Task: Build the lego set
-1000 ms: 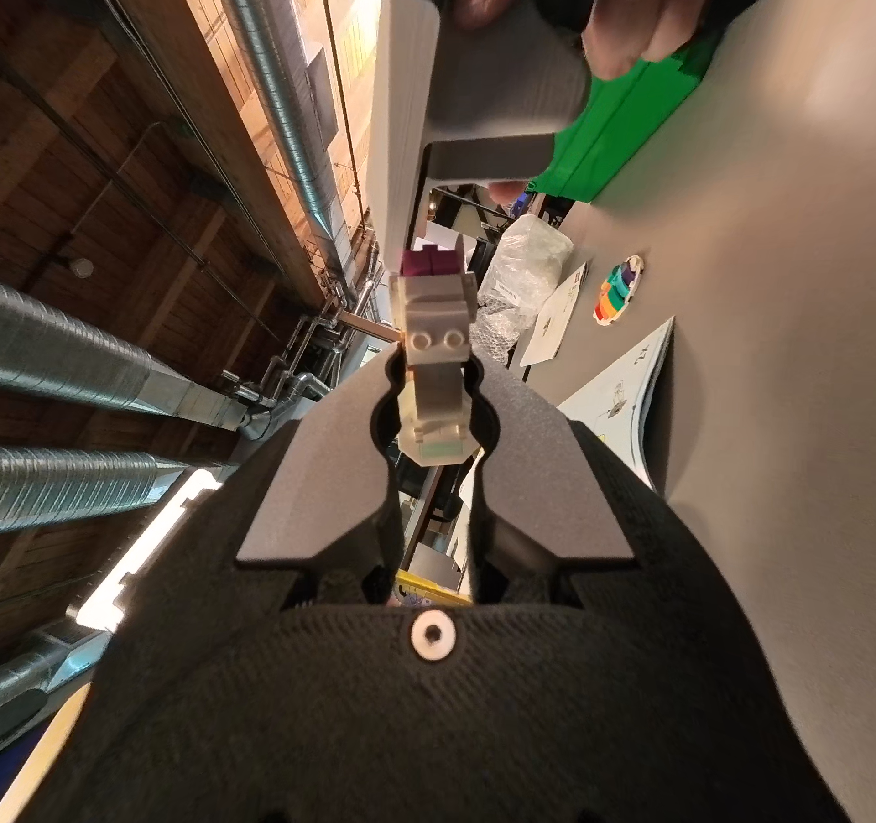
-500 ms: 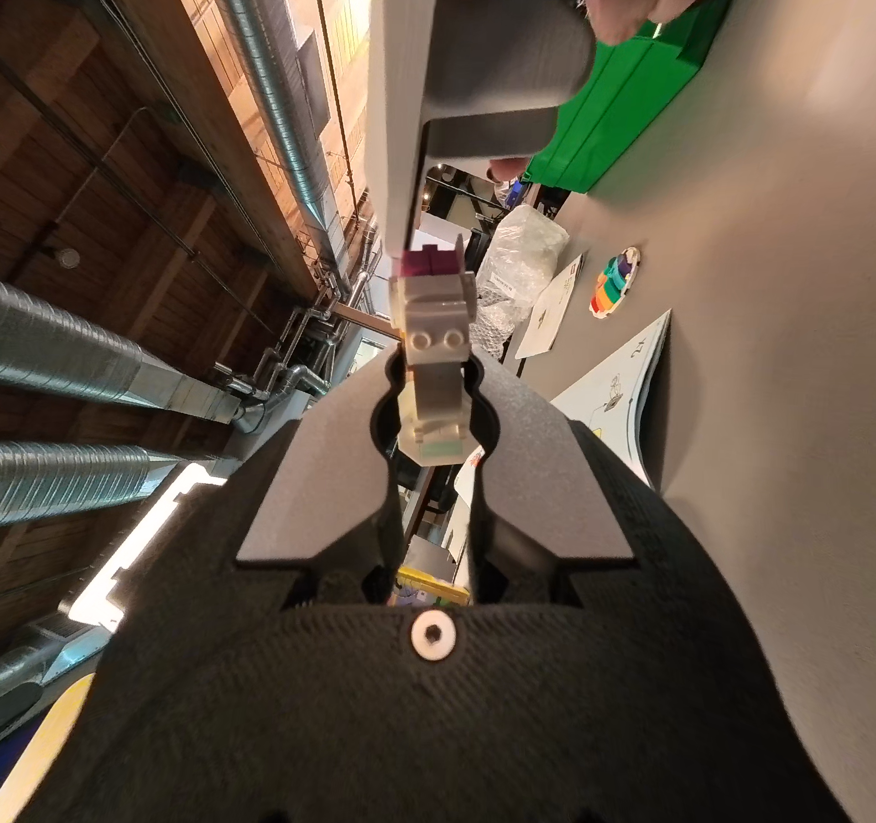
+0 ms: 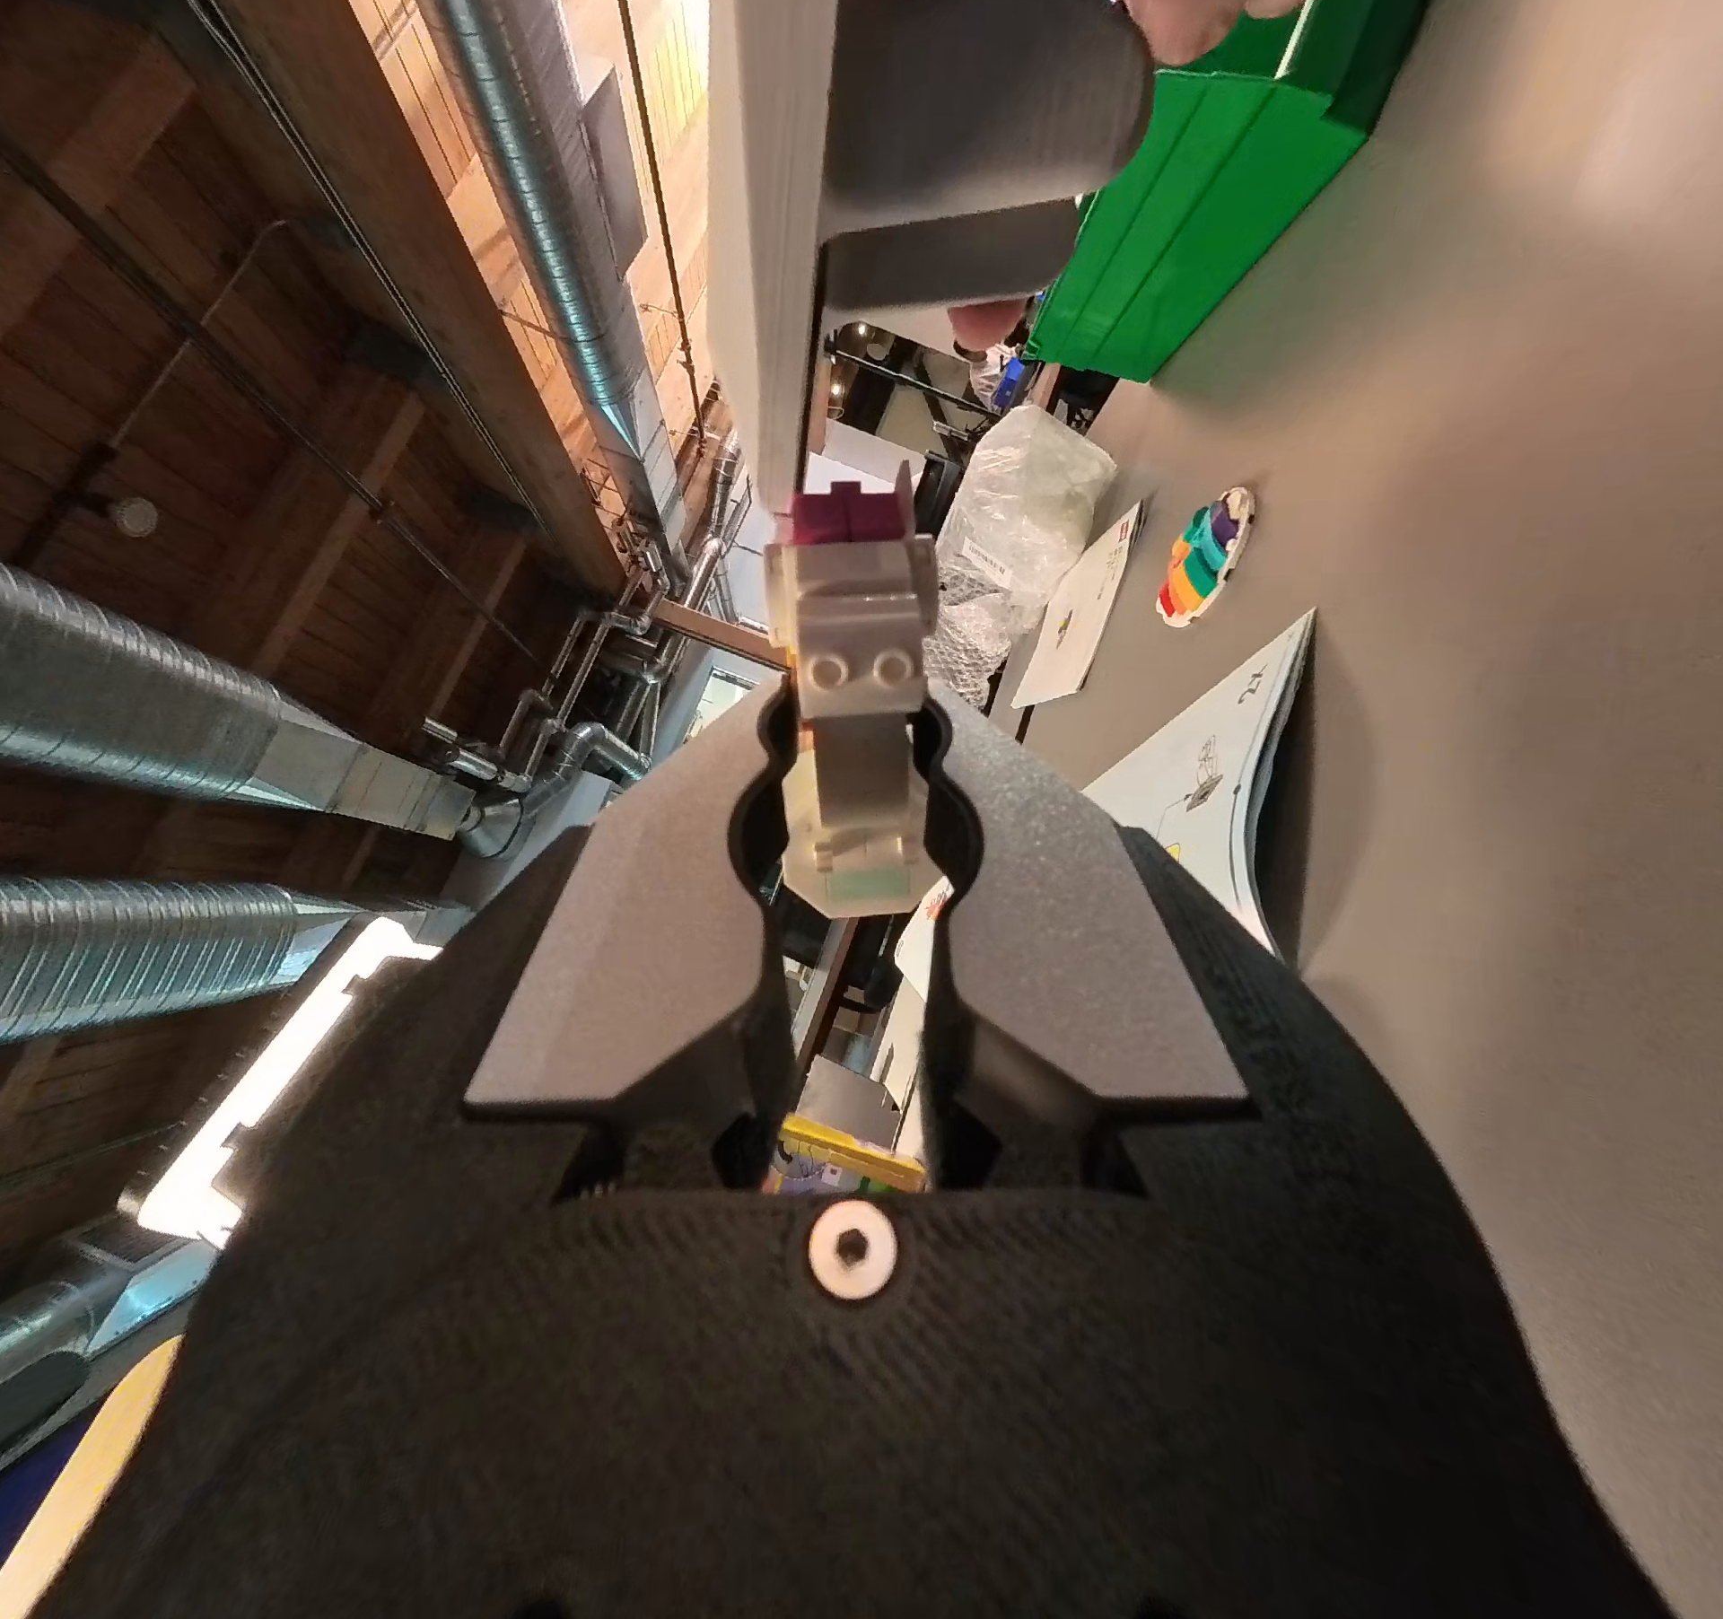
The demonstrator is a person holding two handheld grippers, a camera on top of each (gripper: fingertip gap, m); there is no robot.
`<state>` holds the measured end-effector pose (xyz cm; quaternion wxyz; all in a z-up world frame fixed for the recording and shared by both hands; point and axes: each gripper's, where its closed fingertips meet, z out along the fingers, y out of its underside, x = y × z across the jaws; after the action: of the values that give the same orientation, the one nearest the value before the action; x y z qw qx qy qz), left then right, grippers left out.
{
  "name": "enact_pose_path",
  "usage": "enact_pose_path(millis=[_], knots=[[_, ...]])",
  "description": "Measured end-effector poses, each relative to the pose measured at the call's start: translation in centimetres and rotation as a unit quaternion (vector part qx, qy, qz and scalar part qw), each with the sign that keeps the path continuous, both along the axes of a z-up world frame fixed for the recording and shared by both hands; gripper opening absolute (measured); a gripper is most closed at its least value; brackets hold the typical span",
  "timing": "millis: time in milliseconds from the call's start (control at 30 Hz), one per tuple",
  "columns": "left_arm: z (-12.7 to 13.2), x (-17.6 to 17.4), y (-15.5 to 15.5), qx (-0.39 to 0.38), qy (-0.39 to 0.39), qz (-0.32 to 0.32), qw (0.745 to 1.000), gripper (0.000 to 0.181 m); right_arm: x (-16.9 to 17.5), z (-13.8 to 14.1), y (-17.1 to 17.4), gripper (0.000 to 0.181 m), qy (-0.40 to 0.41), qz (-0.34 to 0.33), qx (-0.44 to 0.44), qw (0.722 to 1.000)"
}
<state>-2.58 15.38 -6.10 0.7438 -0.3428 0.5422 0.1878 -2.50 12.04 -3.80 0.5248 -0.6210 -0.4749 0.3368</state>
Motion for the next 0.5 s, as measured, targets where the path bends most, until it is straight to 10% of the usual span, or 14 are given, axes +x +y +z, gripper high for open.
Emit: enact_pose_path(millis=[300,500], knots=[[-0.1,-0.1,0.2,-0.008,-0.002,0.001,1.000,0.024,0.3,0.6,-0.4,0.027,0.005,0.004,0.030,1.000],[-0.7,0.0,0.5,-0.027,0.005,-0.003,1.000,0.024,0.8,-0.5,-0.8,0.079,-0.171,-0.029,0.306,0.936]])
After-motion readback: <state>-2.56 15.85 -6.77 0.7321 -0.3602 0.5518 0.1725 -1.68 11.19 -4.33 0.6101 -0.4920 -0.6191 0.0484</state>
